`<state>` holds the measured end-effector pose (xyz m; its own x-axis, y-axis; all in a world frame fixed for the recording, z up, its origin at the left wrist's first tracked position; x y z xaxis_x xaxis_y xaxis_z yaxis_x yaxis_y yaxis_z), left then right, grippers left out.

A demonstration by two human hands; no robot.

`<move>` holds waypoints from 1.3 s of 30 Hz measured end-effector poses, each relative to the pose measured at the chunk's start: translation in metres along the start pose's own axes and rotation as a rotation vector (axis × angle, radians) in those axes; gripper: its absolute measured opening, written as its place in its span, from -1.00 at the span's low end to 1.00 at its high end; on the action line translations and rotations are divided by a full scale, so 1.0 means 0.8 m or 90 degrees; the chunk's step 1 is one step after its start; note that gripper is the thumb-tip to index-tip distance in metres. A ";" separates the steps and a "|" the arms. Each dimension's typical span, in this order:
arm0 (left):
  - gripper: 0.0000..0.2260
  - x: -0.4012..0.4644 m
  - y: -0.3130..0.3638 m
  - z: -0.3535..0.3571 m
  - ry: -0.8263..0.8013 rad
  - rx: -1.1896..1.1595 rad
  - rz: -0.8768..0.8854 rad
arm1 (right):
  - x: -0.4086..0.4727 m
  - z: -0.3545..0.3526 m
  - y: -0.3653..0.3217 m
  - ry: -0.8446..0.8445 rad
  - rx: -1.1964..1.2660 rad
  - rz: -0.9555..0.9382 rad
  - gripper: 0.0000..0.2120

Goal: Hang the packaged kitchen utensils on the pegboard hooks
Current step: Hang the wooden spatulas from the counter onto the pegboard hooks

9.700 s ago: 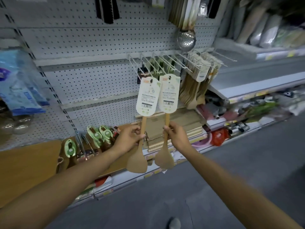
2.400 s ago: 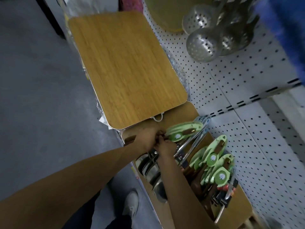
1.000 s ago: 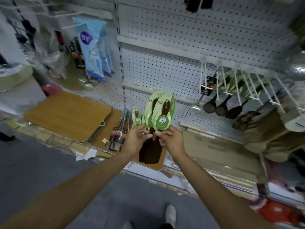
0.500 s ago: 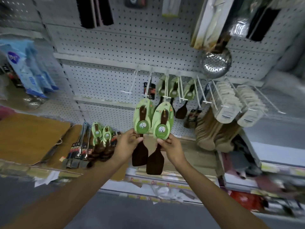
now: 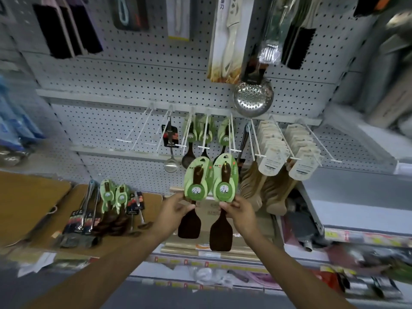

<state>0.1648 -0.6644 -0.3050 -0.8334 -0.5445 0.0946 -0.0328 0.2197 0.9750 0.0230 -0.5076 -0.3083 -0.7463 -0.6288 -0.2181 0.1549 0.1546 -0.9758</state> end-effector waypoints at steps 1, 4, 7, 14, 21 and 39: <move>-0.73 0.003 0.001 0.004 -0.019 0.005 0.007 | 0.002 -0.003 0.000 0.004 0.002 0.000 -0.84; -0.62 0.011 -0.002 0.012 -0.067 0.009 0.015 | 0.009 -0.005 0.002 0.016 0.018 0.014 -0.85; -0.72 0.014 0.012 0.016 -0.091 0.005 0.031 | 0.017 -0.006 0.009 0.033 0.021 0.039 -0.83; -0.59 0.023 0.013 0.019 -0.113 -0.027 0.038 | 0.037 -0.008 0.025 0.075 -0.003 0.088 -0.83; -0.60 0.030 -0.006 0.033 -0.108 -0.052 0.007 | 0.056 -0.006 0.024 0.065 -0.024 0.104 -0.81; -0.76 0.073 -0.022 0.066 -0.065 -0.025 -0.061 | 0.198 -0.030 -0.035 0.078 -0.119 0.160 -0.80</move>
<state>0.0874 -0.6574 -0.3275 -0.8795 -0.4755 -0.0176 -0.0942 0.1378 0.9860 -0.1151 -0.5935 -0.3153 -0.7742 -0.4587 -0.4362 0.2303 0.4377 -0.8691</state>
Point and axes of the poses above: each hand's wrist, its own x-axis towards the middle knuckle, its own z-axis out of the palm, y = z × x, the point moved 10 cm from there along x, towards the middle knuckle, and after that the axes turned 9 degrees about z, right-handed, at the moved point
